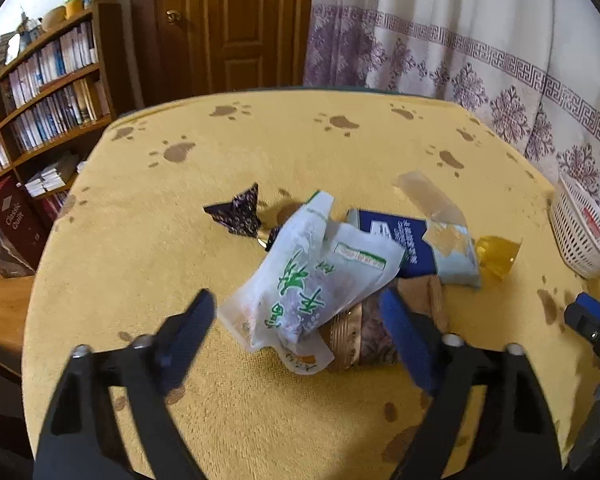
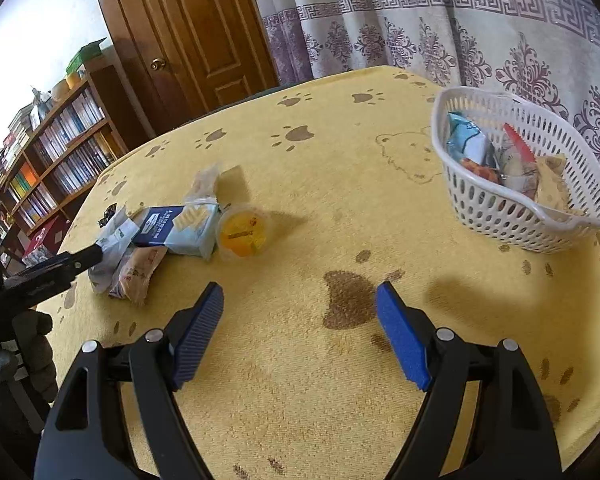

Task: Organize snacks
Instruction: 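Grasp the white green-printed bag with the left gripper while the right gripper grasps the orange jelly cup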

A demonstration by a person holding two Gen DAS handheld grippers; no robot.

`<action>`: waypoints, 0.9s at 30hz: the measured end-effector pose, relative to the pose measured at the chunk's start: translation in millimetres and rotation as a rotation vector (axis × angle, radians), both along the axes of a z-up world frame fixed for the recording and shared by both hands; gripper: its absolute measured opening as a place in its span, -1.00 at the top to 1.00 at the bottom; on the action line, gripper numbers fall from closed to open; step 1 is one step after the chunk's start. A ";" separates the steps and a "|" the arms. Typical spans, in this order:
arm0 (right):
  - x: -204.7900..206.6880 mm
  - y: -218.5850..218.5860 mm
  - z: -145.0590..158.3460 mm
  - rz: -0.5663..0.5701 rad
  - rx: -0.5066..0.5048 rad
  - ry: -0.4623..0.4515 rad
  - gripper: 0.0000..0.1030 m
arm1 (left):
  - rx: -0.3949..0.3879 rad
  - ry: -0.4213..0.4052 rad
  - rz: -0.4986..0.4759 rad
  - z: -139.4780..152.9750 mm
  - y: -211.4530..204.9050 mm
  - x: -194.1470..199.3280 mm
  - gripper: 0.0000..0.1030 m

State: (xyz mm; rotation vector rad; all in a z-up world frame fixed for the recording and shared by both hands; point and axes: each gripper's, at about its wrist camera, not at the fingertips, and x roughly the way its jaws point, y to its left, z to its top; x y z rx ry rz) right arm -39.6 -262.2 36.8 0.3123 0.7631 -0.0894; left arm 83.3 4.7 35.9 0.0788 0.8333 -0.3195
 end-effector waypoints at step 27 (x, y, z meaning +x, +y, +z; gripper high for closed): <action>59.6 17.4 -5.1 0.078 -0.025 0.037 -0.55 | -0.111 -0.005 0.002 1.9 17.1 -25.1 0.44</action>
